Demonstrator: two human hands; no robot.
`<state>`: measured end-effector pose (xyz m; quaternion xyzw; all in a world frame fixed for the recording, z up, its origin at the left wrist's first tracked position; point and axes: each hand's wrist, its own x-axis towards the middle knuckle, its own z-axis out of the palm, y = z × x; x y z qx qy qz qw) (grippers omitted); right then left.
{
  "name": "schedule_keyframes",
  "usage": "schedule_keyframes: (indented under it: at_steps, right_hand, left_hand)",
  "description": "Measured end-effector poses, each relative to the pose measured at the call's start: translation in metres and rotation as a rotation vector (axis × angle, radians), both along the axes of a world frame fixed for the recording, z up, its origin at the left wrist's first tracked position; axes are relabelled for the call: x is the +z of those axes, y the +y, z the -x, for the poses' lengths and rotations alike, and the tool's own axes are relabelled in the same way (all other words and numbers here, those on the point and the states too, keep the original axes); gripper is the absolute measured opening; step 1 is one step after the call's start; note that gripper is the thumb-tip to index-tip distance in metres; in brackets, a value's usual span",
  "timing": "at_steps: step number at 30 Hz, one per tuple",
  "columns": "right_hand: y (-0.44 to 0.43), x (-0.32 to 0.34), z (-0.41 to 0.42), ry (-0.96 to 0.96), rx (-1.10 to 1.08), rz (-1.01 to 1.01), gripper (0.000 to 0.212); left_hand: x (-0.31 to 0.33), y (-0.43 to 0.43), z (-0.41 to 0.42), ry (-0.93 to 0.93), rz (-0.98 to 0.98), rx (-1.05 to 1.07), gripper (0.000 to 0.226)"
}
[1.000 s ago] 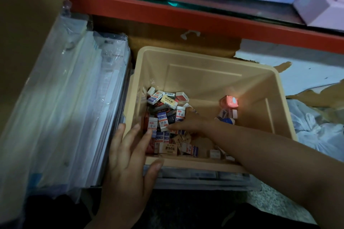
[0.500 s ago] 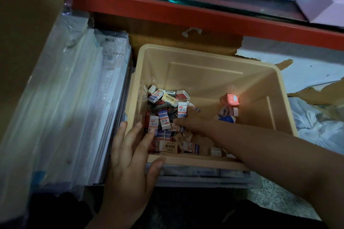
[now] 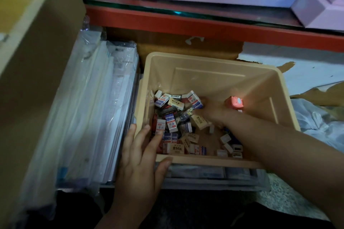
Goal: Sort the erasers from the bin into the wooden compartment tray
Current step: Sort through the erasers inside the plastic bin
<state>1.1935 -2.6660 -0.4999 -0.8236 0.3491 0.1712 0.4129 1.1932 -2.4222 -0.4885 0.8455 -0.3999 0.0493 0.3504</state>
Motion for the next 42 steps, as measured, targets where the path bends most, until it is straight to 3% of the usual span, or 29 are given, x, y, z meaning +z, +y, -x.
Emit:
schedule_keyframes:
  at_steps: [4,11,19,27,32,37,38,42]
  right_hand:
    - [-0.012,0.042,0.019,-0.084,-0.143,-0.082,0.03]
    - [-0.022,0.108,0.07,-0.137,-0.199,0.144,0.03]
    - [-0.003,0.162,0.11,-0.262,-0.25,0.144,0.023]
    - [0.012,0.148,0.125,-0.204,-0.192,0.203,0.03]
    - [-0.024,0.127,0.121,-0.212,-0.19,0.283,0.027]
    - [-0.055,0.114,0.131,-0.278,-0.209,0.331,0.025]
    - [-0.057,0.111,0.131,-0.285,-0.22,0.328,0.025]
    - [-0.062,0.106,0.127,-0.285,-0.236,0.335,0.029]
  left_hand:
    - [0.006,0.001,0.001,0.019,-0.026,-0.002,0.05]
    - [0.024,0.004,0.006,-0.004,-0.205,0.028,0.064]
    - [0.083,0.013,0.035,-0.188,-0.184,-0.068,0.043]
    - [0.113,-0.065,0.007,0.236,-0.569,-0.279,0.031]
    - [0.069,-0.14,-0.019,0.254,-0.854,-0.38,0.023]
    - [0.019,-0.183,-0.038,0.07,-1.121,-0.437,0.031]
    - [0.012,-0.186,-0.042,-0.077,-1.197,-0.523,0.033]
    - [-0.024,-0.19,-0.041,-0.362,-1.362,-0.856,0.039]
